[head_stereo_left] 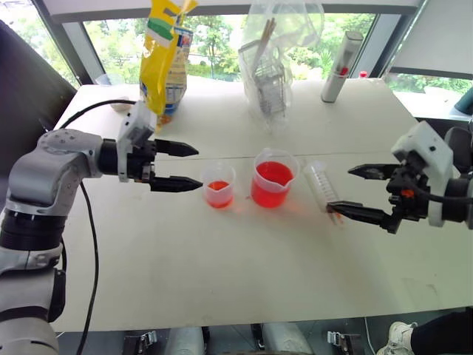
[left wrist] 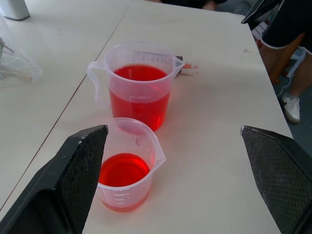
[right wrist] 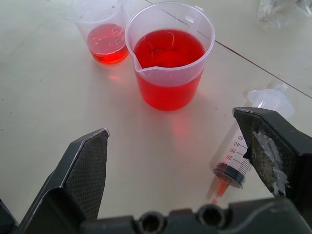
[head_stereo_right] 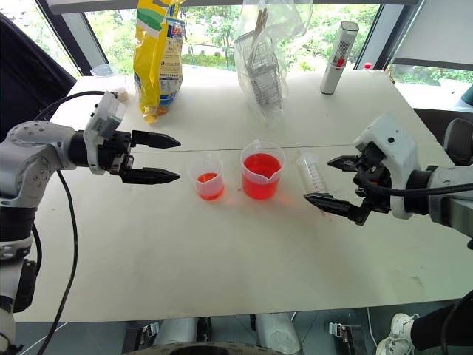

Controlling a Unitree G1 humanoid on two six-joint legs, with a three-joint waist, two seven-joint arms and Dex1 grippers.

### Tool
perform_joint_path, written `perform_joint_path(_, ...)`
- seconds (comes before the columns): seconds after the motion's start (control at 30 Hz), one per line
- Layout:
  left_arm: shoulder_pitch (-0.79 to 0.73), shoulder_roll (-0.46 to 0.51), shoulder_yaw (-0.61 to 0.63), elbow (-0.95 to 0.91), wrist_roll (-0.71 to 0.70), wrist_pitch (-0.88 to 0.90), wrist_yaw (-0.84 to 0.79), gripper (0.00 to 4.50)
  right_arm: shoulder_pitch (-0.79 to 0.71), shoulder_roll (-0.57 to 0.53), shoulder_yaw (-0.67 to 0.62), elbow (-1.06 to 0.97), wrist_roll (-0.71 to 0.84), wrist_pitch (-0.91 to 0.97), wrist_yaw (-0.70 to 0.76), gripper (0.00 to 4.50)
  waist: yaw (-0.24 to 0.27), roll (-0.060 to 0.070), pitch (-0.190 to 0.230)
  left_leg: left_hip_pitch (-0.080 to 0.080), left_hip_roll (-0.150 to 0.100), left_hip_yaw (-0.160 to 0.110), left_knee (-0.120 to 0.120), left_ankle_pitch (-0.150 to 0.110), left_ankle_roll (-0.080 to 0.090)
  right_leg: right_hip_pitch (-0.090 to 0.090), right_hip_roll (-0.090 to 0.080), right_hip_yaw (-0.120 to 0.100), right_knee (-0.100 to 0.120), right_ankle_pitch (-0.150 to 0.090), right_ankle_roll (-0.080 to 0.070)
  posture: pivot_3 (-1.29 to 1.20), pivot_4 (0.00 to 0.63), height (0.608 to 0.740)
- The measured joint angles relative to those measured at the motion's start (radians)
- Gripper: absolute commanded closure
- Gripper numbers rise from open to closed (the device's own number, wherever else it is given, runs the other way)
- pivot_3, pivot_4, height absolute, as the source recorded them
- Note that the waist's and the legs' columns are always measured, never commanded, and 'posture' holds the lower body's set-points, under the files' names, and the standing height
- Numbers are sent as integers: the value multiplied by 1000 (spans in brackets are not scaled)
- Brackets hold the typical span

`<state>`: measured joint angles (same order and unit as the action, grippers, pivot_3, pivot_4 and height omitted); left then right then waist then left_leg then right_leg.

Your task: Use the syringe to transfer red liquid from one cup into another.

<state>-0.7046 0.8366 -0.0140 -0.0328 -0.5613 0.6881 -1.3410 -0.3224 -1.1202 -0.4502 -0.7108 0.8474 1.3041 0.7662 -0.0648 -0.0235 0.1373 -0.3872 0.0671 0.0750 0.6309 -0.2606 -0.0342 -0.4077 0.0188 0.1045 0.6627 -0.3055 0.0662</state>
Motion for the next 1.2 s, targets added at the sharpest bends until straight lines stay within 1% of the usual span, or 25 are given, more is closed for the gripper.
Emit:
perform_joint_path(0.53,-3,-5,0,1,-18,0,18,0,24,-15,0,21,23,9,-26,31,5,0,0,0,0,0,0,0,0,0,0,0,0,0,0,0,150,739)
perform_joint_path(0.7,-9,-18,0,5,-17,-6,21,0,-2,-64,20,66,34,56,-45,31,8,0,0,0,0,1,0,0,0,0,0,0,0,0,0,0,150,739)
perform_joint_path(0.8,-10,-30,-3,17,-15,-16,25,0,-55,-112,84,112,43,111,-49,31,9,0,0,0,0,1,0,0,0,0,0,1,0,0,0,0,150,739)
perform_joint_path(0.93,-18,-44,-12,28,-9,-35,22,0,-222,-122,217,224,41,206,-70,31,6,0,0,0,0,1,0,0,0,-1,0,1,0,0,-1,0,150,739)
perform_joint_path(1.0,-20,-53,-14,37,-2,-46,20,0,-312,-103,289,303,34,260,-85,31,6,0,0,0,0,1,0,0,0,-1,0,1,0,0,-1,0,150,739)
perform_joint_path(1.07,-28,-60,-21,52,8,-53,16,0,-434,-58,400,431,16,298,-104,31,3,0,0,0,0,2,0,0,0,-1,0,2,0,0,-1,0,150,739)
perform_joint_path(1.2,-40,-77,-41,67,22,-81,10,0,-600,27,599,690,-58,304,-133,31,1,0,0,-2,0,2,0,0,0,-3,0,2,0,0,-1,0,150,739)
